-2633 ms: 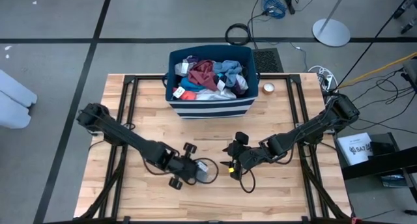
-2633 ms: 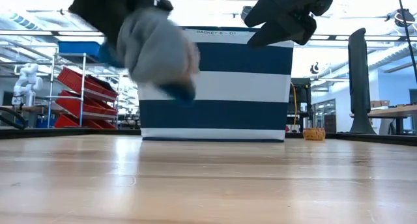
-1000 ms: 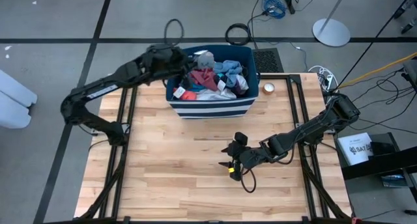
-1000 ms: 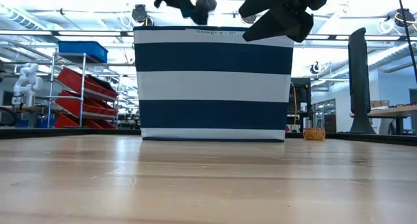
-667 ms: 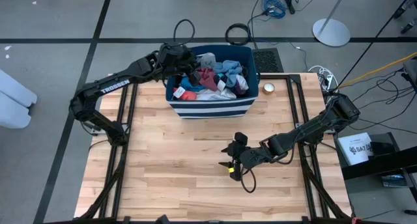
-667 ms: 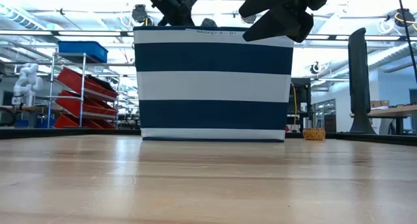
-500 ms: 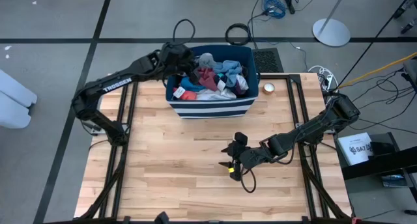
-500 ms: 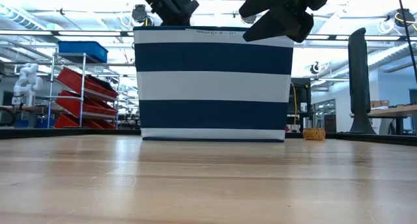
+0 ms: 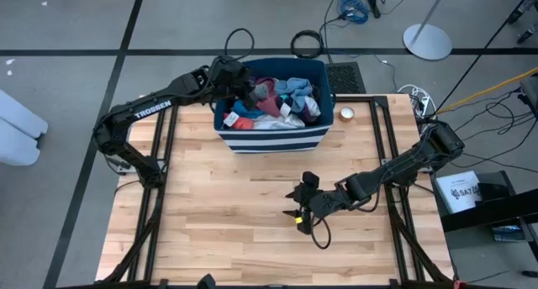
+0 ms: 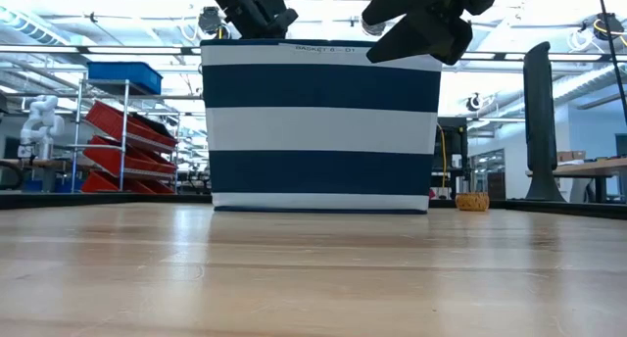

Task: Sort clothes
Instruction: Put the gray pair of socks into the blue laundry organizer, then return to Home Position

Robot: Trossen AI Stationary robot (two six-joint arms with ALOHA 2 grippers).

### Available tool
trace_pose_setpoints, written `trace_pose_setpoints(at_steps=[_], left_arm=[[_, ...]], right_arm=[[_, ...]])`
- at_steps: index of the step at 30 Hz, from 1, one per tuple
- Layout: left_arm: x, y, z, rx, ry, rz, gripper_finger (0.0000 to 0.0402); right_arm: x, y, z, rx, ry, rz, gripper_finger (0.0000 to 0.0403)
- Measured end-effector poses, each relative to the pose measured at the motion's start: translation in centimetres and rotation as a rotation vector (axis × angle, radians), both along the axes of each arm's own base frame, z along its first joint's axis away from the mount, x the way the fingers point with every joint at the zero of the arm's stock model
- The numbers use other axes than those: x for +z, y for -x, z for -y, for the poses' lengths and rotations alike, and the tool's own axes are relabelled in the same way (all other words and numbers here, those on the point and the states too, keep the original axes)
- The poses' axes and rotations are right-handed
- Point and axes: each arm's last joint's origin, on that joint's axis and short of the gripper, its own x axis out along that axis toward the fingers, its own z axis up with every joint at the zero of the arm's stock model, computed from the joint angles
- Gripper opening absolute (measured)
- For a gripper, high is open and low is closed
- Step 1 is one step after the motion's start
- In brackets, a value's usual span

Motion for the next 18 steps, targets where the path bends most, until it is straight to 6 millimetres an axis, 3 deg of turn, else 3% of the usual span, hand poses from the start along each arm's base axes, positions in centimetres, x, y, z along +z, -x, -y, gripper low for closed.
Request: trace_pose_setpoints(at_steps=[10, 18], left_arm=[[1.9, 1.0, 1.5, -0.056, 0.002, 0.074, 0.0139], [4.3, 2.8, 5.9, -0.187, -0.064, 0.137, 0.0139]], right_arm=[[0.0, 0.0, 0.0, 0.000, 0.001, 0.000, 0.0233], [0.1, -0.1, 0.0, 0.003, 0.006, 0.011, 0.0233]])
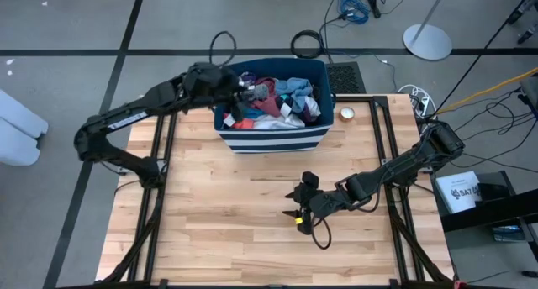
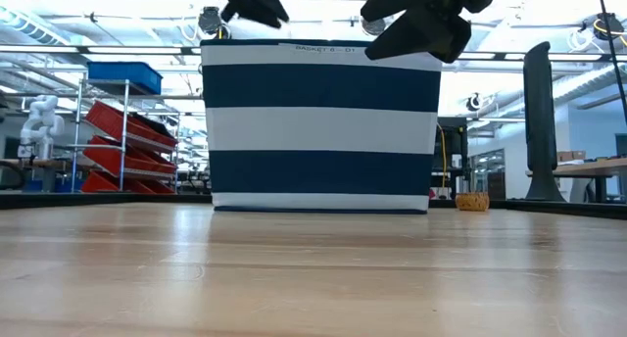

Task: Sort clothes
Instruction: Return to Home Position

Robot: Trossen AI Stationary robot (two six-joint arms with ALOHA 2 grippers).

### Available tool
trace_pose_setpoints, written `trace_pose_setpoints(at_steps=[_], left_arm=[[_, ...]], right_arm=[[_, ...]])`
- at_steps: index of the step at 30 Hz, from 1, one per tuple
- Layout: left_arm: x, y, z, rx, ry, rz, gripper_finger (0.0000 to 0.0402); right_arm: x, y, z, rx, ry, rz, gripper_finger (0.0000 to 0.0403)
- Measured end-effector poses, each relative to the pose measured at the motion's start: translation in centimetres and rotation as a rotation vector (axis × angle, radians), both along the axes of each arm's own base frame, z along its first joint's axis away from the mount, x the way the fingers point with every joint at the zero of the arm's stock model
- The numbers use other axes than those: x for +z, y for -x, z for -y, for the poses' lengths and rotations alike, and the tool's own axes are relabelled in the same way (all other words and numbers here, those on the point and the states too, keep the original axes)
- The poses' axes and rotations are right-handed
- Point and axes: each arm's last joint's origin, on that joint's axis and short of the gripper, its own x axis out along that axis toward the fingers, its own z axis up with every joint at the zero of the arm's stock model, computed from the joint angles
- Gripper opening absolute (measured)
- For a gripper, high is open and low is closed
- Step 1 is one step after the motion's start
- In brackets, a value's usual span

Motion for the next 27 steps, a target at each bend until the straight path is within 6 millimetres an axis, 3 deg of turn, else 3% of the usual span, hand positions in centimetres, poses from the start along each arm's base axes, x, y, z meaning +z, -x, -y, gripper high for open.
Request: trace_pose_setpoints(at_steps=[6, 11, 17, 27], left_arm=[[-0.2, 2.1, 4.0, -0.088, -0.038, 0.048, 0.0139], [-2.0, 4.4, 6.8, -0.134, -0.044, 0.129, 0.0139], [-5.8, 6.9, 8.6, -0.171, -0.014, 0.225, 0.0139], [-12.7, 10.1, 9.3, -0.196, 0.008, 0.232, 0.0139]], right_arm=[[0.1, 0.0, 0.0, 0.001, -0.002, 0.007, 0.0233], [0.6, -0.3, -0.2, 0.028, 0.010, 0.060, 0.0233], [2.0, 0.3, 0.1, 0.052, 0.012, 0.104, 0.0233], [5.3, 2.3, 0.9, 0.126, 0.022, 0.180, 0.0233]])
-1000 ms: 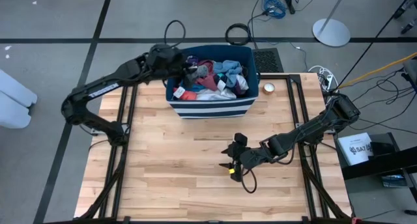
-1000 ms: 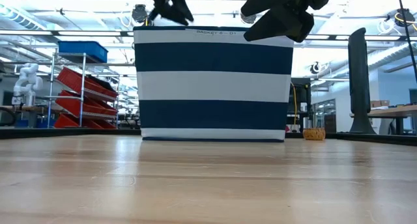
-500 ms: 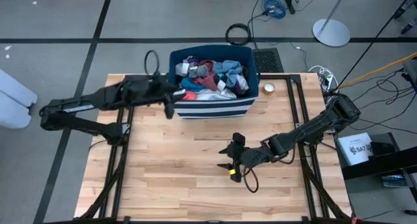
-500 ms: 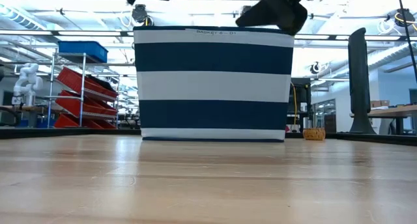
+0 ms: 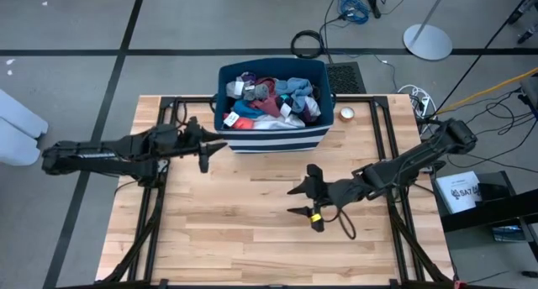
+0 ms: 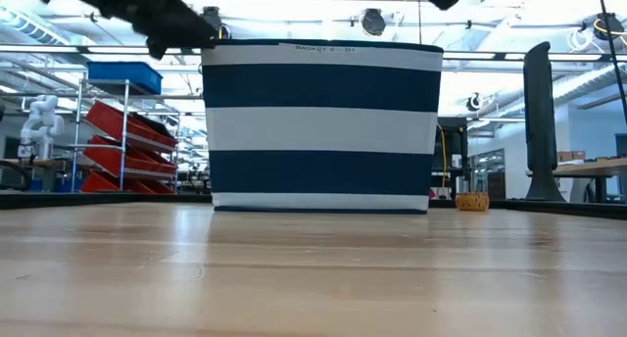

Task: Sort clothes
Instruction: Return to Home Position

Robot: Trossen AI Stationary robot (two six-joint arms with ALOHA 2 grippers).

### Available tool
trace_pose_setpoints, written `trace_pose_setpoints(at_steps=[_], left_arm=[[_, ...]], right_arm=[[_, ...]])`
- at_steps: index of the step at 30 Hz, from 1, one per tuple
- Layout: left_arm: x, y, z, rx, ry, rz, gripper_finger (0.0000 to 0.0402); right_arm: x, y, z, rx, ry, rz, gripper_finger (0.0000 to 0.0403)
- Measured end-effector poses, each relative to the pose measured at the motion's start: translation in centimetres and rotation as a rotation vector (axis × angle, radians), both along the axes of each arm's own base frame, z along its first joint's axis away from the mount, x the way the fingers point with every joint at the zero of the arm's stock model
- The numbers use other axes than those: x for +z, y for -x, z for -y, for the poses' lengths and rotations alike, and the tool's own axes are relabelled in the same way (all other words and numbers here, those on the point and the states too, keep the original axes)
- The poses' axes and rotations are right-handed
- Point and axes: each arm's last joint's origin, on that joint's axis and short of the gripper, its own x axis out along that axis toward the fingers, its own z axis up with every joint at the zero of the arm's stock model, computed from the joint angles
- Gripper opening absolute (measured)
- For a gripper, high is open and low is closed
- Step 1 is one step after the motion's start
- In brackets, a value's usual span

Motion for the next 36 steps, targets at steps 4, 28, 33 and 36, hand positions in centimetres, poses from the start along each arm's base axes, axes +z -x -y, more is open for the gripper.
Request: trace_pose_setpoints(at_steps=[4, 28, 33, 36], left_arm=[[-1.3, 1.0, 0.1, -0.002, -0.001, 0.013, 0.0139], [-0.5, 5.0, 0.7, -0.057, -0.035, 0.134, 0.0139], [-2.8, 5.5, 0.8, -0.056, -0.035, 0.165, 0.0139], [-4.6, 5.9, 0.8, -0.051, -0.010, 0.180, 0.0139]], right_arm=[[1.1, 0.9, 0.4, 0.005, 0.006, 0.020, 0.0233], [0.1, 10.0, 5.1, -0.180, -0.011, 0.072, 0.0233], [-3.5, 12.1, 6.1, -0.182, -0.085, 0.189, 0.0233], [-5.3, 13.0, 6.5, -0.174, -0.120, 0.254, 0.0233]])
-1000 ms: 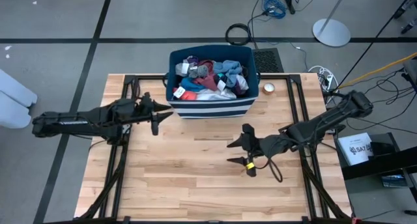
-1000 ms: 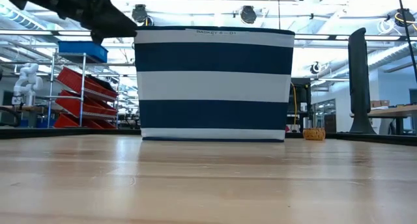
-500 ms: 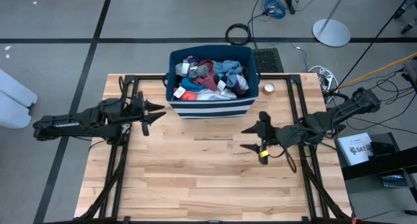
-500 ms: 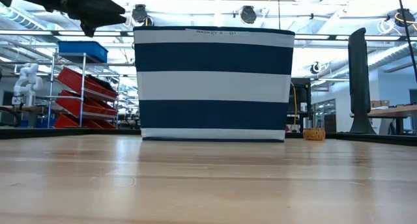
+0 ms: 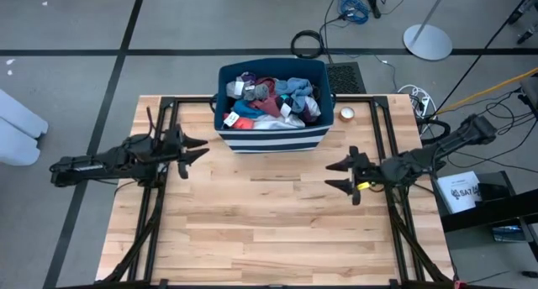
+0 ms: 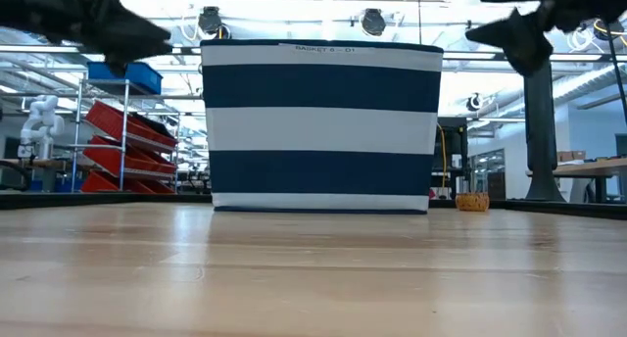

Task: Sort clothes
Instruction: Return to Home Position

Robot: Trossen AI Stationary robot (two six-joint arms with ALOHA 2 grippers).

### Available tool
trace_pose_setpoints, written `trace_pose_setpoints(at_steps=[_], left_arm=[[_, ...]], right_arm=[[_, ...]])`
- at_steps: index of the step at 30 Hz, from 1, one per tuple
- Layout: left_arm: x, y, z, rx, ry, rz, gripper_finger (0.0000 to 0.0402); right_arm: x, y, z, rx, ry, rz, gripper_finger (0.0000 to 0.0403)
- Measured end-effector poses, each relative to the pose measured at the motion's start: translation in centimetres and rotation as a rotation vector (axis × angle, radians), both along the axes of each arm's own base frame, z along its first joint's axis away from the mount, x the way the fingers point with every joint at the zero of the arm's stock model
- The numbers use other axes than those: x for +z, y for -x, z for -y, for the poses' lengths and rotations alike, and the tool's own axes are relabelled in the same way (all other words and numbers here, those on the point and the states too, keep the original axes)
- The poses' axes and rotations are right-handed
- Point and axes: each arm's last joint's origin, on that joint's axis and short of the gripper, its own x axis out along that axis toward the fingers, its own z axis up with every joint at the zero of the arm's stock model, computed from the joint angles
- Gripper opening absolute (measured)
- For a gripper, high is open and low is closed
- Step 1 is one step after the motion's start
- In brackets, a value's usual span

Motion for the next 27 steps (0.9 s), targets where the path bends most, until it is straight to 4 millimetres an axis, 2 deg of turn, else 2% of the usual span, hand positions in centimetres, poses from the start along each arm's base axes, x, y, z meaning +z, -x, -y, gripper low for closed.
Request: trace_pose_setpoints(at_steps=[4, 10, 15, 27], left_arm=[[-1.9, 0.5, 0.1, 0.003, 0.023, 0.017, 0.0139], [-3.5, 1.0, 0.1, 0.005, 0.044, 0.061, 0.0139], [-3.9, 1.1, 0.1, -0.002, 0.044, 0.069, 0.0139], [-4.0, 1.0, 0.3, -0.050, 0.042, 0.075, 0.0139]], right_arm=[[-1.8, 1.0, 0.5, 0.008, -0.026, 0.059, 0.0233], [-3.8, 2.5, 0.9, 0.086, -0.051, 0.099, 0.0233], [-4.0, 3.8, 1.5, 0.089, -0.044, 0.169, 0.0233], [-4.2, 6.3, 2.7, 0.088, -0.042, 0.183, 0.0233]])
